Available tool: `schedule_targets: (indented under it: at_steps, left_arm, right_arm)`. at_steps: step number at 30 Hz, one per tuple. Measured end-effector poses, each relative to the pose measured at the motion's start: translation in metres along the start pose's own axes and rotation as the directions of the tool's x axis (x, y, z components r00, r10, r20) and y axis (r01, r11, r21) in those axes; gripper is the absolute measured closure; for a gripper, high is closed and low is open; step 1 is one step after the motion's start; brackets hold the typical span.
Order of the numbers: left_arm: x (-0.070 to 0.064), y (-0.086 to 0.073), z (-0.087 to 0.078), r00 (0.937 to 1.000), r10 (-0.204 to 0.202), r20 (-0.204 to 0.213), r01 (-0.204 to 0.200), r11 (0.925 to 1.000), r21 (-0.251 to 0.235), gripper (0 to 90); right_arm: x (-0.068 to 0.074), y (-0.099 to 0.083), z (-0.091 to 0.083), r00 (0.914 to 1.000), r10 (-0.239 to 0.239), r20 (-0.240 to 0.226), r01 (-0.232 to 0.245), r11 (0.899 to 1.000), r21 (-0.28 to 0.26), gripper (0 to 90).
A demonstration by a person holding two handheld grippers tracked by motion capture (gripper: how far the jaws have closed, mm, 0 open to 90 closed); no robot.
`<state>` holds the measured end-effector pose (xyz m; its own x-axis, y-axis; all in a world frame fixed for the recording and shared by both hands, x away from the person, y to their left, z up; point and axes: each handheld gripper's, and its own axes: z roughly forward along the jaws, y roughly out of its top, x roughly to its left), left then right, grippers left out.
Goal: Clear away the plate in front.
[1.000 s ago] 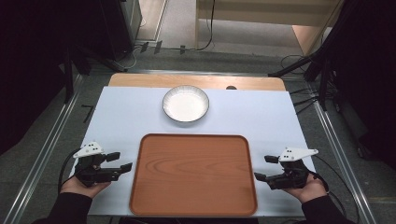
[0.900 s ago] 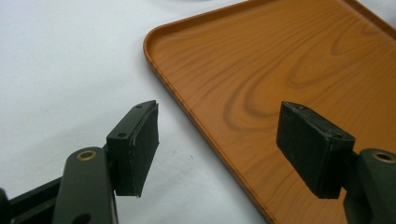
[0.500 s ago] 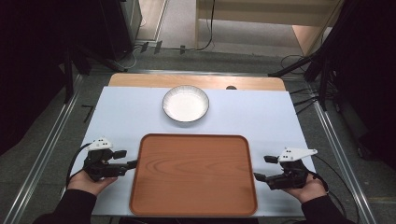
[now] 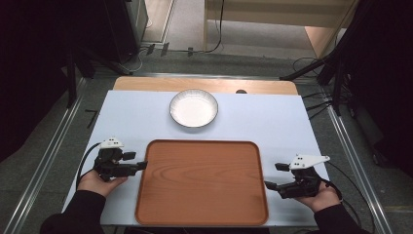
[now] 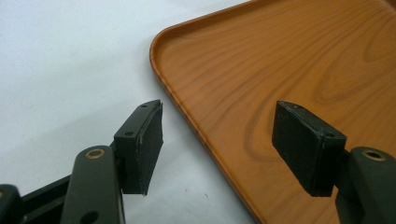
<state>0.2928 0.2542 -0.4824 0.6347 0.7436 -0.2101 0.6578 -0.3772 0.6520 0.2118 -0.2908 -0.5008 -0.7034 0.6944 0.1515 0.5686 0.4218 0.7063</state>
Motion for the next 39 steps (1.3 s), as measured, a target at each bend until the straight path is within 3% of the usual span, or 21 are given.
schedule_targets:
  at_steps: [16, 20, 30, 39]
  left_arm:
    - [-0.001, 0.022, 0.018, 1.0000, 0.006, -0.003, -0.006, 0.9999, -0.008, 32.8]
    - [-0.001, 0.032, 0.023, 0.9999, 0.015, 0.001, -0.015, 0.9996, 0.022, 32.5]
    - [0.003, 0.048, 0.033, 0.9999, 0.009, -0.007, -0.009, 0.9995, 0.029, 29.3]
    - [0.006, 0.073, 0.039, 1.0000, -0.001, 0.005, 0.001, 1.0000, 0.008, 29.7]
  right_arm:
    - [0.000, -0.001, 0.000, 1.0000, 0.000, 0.000, 0.000, 1.000, 0.011, 22.1]
    - [0.000, 0.000, 0.000, 1.0000, -0.002, -0.001, 0.002, 1.000, 0.007, 22.1]
    - [0.001, 0.000, 0.000, 1.0000, -0.003, 0.001, 0.003, 1.000, 0.002, 22.0]
    - [0.000, -0.001, 0.001, 1.0000, -0.004, 0.000, 0.004, 1.000, 0.009, 22.0]
